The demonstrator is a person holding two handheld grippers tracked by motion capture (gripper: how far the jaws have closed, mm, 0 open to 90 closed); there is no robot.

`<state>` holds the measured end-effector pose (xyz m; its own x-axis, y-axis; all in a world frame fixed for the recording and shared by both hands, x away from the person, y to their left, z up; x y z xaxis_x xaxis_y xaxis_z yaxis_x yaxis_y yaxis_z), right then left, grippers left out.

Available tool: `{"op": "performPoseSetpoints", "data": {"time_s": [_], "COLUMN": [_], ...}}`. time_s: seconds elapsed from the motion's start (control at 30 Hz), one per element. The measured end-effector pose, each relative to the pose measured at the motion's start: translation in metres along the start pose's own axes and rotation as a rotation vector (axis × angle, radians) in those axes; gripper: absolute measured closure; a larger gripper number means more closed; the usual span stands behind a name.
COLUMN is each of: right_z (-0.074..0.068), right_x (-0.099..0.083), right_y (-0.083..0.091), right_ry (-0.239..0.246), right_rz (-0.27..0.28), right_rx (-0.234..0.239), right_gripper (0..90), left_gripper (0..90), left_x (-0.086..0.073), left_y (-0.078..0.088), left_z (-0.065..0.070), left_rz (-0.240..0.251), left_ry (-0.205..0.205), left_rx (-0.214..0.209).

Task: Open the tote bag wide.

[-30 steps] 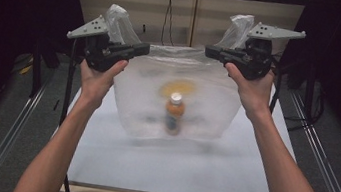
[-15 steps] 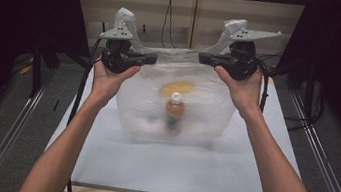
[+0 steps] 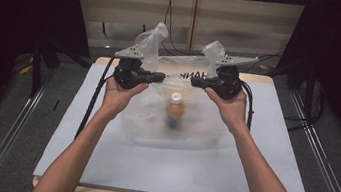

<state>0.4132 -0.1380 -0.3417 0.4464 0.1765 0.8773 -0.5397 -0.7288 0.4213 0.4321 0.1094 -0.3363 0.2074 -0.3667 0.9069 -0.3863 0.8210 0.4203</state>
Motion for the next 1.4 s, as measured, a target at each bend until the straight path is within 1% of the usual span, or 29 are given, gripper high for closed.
{"op": "performPoseSetpoints", "data": {"time_s": [0.07,0.1,0.17,0.2,0.23,0.3,0.33,0.37,0.4,0.43,0.5,0.53,0.6,0.63,0.67,0.73,0.8,0.9,0.93,0.97,1.0,1.07,1.13,1.17,1.2,1.23,1.3,1.33,1.4], "right_z": [0.001,0.000,0.000,0.000,0.000,-0.001,0.000,0.000,0.002,0.001,0.001,-0.002,-0.004,-0.004,-0.005,-0.006,-0.009,-0.010,-0.010,-0.010,-0.011,-0.011,-0.009,-0.008,-0.007,-0.005,-0.001,-0.001,0.002], "right_x": [-0.003,-0.010,-0.013,-0.020,-0.020,-0.031,-0.041,-0.041,-0.047,-0.049,-0.051,-0.055,-0.059,-0.062,-0.064,-0.066,-0.070,-0.072,-0.072,-0.072,-0.071,-0.070,-0.072,-0.075,-0.078,-0.081,-0.091,-0.091,-0.104], "right_y": [-0.002,-0.005,-0.006,-0.008,-0.008,-0.008,-0.010,-0.010,-0.012,-0.013,-0.014,-0.016,-0.018,-0.019,-0.020,-0.021,-0.021,-0.022,-0.021,-0.021,-0.020,-0.019,-0.020,-0.022,-0.023,-0.023,-0.024,-0.024,-0.029], "right_ry": [-0.003,-0.010,-0.014,-0.024,-0.024,-0.049,-0.057,-0.057,-0.069,-0.069,-0.070,-0.063,-0.053,-0.053,-0.052,-0.052,-0.052,-0.051,-0.048,-0.047,-0.048,-0.045,-0.051,-0.050,-0.060,-0.069,-0.078,-0.078,-0.075], "right_rz": [-0.002,-0.008,-0.010,-0.008,-0.008,0.009,-0.001,-0.001,-0.009,-0.011,-0.012,-0.033,-0.051,-0.061,-0.065,-0.067,-0.075,-0.075,-0.076,-0.073,-0.067,-0.062,-0.068,-0.075,-0.072,-0.070,-0.094,-0.094,-0.134], "right_rx": [0.001,0.010,0.012,0.027,0.027,0.054,0.051,0.051,0.056,0.054,0.057,0.061,0.061,0.065,0.069,0.074,0.082,0.088,0.089,0.092,0.091,0.091,0.082,0.077,0.083,0.082,0.073,0.073,0.057], "right_gripper": [90.0,90.0,90.0,90.0,90.0,90.0,90.0,90.0,90.0,90.0,90.0,90.0,90.0,90.0,90.0,90.0,90.0,90.0,90.0,90.0,90.0,90.0,90.0,90.0,90.0,90.0,90.0,90.0,90.0], "left_gripper": [90.0,90.0,90.0,90.0,90.0,90.0,90.0,90.0,90.0,90.0,90.0,90.0,90.0,90.0,90.0,90.0,90.0,90.0,90.0,90.0,90.0,90.0,90.0,90.0,90.0,90.0,90.0,90.0,90.0], "left_x": [-0.006,-0.011,-0.014,-0.016,-0.018,-0.022,-0.028,-0.028,-0.031,-0.035,-0.038,-0.041,-0.043,-0.046,-0.047,-0.049,-0.053,-0.060,-0.063,-0.070,-0.070,-0.078,-0.084,-0.088,-0.092,-0.097,-0.103,-0.108,-0.118], "left_y": [-0.004,-0.008,-0.010,-0.012,-0.013,-0.014,-0.016,-0.016,-0.017,-0.020,-0.021,-0.023,-0.024,-0.025,-0.025,-0.024,-0.023,-0.022,-0.022,-0.025,-0.025,-0.028,-0.029,-0.031,-0.032,-0.034,-0.038,-0.040,-0.047], "left_z": [0.000,0.002,0.003,0.004,0.006,0.009,0.011,0.011,0.013,0.015,0.017,0.020,0.022,0.025,0.027,0.029,0.032,0.035,0.037,0.037,0.037,0.035,0.035,0.035,0.036,0.036,0.036,0.035,0.033], "left_rz": [0.006,-0.005,-0.015,-0.018,-0.015,-0.008,-0.029,-0.029,-0.031,-0.031,-0.038,-0.051,-0.048,-0.051,-0.047,-0.050,-0.064,-0.071,-0.086,-0.116,-0.116,-0.106,-0.110,-0.125,-0.152,-0.163,-0.173,-0.179,-0.216], "left_ry": [0.012,0.011,0.012,0.012,0.015,0.018,0.012,0.012,0.017,0.020,0.015,0.007,0.012,0.006,0.009,0.007,-0.005,-0.001,-0.010,-0.024,-0.024,0.001,0.017,0.012,0.001,-0.004,0.010,0.024,0.025], "left_rx": [-0.008,-0.016,-0.023,-0.028,-0.031,-0.048,-0.050,-0.050,-0.053,-0.061,-0.066,-0.073,-0.081,-0.087,-0.096,-0.096,-0.103,-0.118,-0.117,-0.110,-0.110,-0.125,-0.121,-0.120,-0.110,-0.109,-0.108,-0.108,-0.104]}}
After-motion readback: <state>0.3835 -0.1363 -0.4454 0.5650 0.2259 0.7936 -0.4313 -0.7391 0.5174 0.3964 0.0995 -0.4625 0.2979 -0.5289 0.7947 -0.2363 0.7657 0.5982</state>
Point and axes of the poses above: each handheld gripper's, and its own axes: y roughly backward along the jaws, x roughly out of its top, z roughly to its right, the point moved 3 cm from there along -y, roughly forward along the jaws, and after that the axes turned 4 degrees about -y, right-handed, at the moved point
